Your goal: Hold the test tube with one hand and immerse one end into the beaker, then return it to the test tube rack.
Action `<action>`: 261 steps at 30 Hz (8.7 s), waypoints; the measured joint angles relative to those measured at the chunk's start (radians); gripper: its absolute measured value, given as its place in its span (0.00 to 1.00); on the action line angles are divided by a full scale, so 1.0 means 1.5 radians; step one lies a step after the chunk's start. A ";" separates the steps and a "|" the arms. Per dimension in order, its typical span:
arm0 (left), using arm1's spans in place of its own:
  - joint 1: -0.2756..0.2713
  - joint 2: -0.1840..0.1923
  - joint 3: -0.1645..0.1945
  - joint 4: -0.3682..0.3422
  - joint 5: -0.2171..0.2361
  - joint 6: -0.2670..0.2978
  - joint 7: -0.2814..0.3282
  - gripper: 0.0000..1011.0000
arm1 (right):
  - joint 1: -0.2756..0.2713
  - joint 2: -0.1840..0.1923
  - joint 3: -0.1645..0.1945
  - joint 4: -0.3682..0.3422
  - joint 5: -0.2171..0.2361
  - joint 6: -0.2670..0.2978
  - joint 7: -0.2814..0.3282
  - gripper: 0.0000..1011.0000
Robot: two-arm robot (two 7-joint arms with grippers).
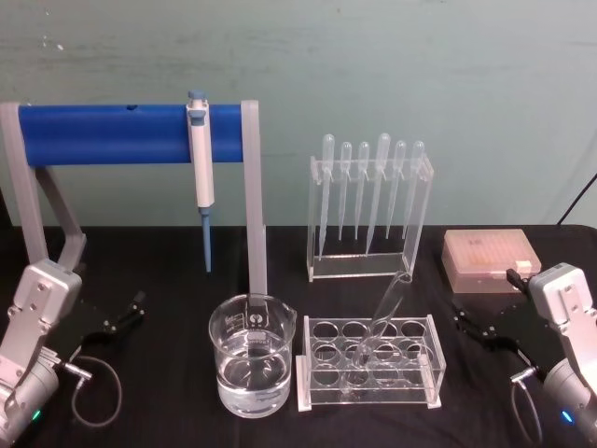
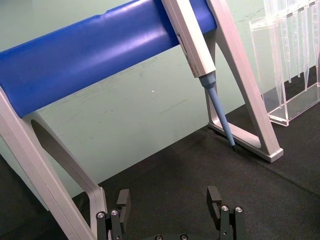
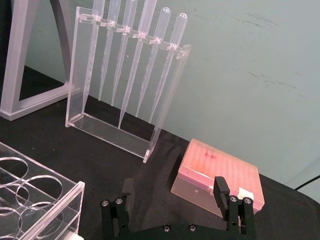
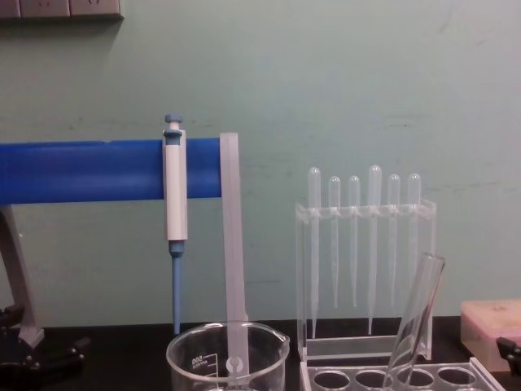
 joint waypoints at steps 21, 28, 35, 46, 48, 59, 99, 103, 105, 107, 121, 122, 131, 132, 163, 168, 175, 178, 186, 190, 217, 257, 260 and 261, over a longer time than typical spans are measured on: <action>0.000 0.000 0.000 0.000 0.000 0.000 0.000 0.99 | 0.000 0.000 0.000 0.000 0.000 0.000 0.000 0.99; 0.000 0.000 0.000 0.000 0.000 0.000 0.000 0.99 | 0.000 0.000 0.000 0.000 0.000 0.000 0.000 0.99; 0.000 0.000 0.000 0.000 0.000 0.000 0.000 0.99 | 0.000 0.000 0.000 0.000 0.000 0.000 0.000 0.99; 0.000 0.000 0.000 0.000 0.000 0.000 0.000 0.99 | 0.000 0.000 0.000 0.000 0.000 0.000 0.000 0.99; 0.000 0.000 0.000 0.000 0.000 0.000 0.000 0.99 | 0.000 0.000 0.000 0.000 0.000 0.000 0.000 0.99; 0.000 0.000 0.000 0.000 0.000 0.000 0.000 0.99 | 0.000 0.000 0.000 0.000 0.000 0.000 0.000 0.99; 0.000 0.000 0.000 0.000 0.000 0.000 0.000 0.99 | -0.249 0.079 0.115 -0.271 0.188 -0.037 0.128 0.99; 0.000 0.000 0.000 0.000 0.000 0.000 0.000 0.99 | -0.236 0.064 0.100 -0.275 0.208 -0.019 0.159 0.99; 0.000 0.000 0.000 0.000 0.000 0.000 0.000 0.99 | -0.228 0.054 0.094 -0.273 0.214 -0.009 0.167 0.99; 0.000 0.000 0.000 0.000 0.000 0.000 0.000 0.99 | -0.211 0.035 0.085 -0.265 0.221 0.005 0.173 0.99; 0.000 0.000 0.000 0.000 0.000 0.000 0.000 0.99 | -0.122 -0.091 0.064 -0.206 0.243 0.087 0.138 0.99; 0.000 0.000 0.000 0.000 0.000 0.000 0.000 0.99 | -0.118 -0.101 0.065 -0.203 0.243 0.094 0.130 0.99; 0.000 0.000 0.000 0.000 0.000 0.000 0.000 0.99 | -0.112 -0.137 0.076 -0.190 0.244 0.108 0.119 0.92; 0.000 0.000 0.000 0.000 0.000 0.000 0.000 0.99 | -0.114 -0.142 0.079 -0.191 0.244 0.109 0.119 0.90; 0.000 0.000 0.000 0.000 0.000 0.000 0.000 0.99 | -0.125 -0.178 0.110 -0.197 0.208 0.129 0.157 0.22; 0.000 0.000 0.000 0.000 0.000 0.000 0.000 0.99 | -0.125 -0.168 0.107 -0.215 0.176 0.125 0.161 0.22; 0.000 0.000 0.000 0.000 0.000 0.000 0.000 0.99 | -0.110 -0.146 0.101 -0.251 0.133 0.141 0.178 0.22; 0.000 0.000 0.000 0.000 0.000 0.000 0.000 0.99 | -0.095 -0.133 0.097 -0.267 0.116 0.156 0.191 0.22; 0.000 0.000 0.000 0.000 0.000 0.000 0.000 0.99 | -0.053 -0.104 0.091 -0.300 0.102 0.205 0.229 0.22; 0.000 0.000 0.000 0.000 0.000 0.000 0.000 0.99 | -0.035 -0.089 0.092 -0.313 0.113 0.232 0.245 0.22; 0.000 0.000 0.000 0.000 0.000 0.000 0.000 0.99 | 0.012 -0.029 0.101 -0.340 0.201 0.289 0.271 0.22; 0.000 0.000 0.000 0.000 0.000 0.000 0.000 0.99 | 0.062 -0.053 0.049 -0.336 0.193 0.288 0.245 0.22; 0.000 0.000 0.000 0.000 0.000 0.000 0.000 0.99 | 0.087 -0.068 0.028 -0.324 0.190 0.291 0.246 0.22; 0.000 0.000 0.000 0.000 0.000 0.000 0.000 0.99 | 0.091 -0.070 0.023 -0.322 0.189 0.292 0.246 0.22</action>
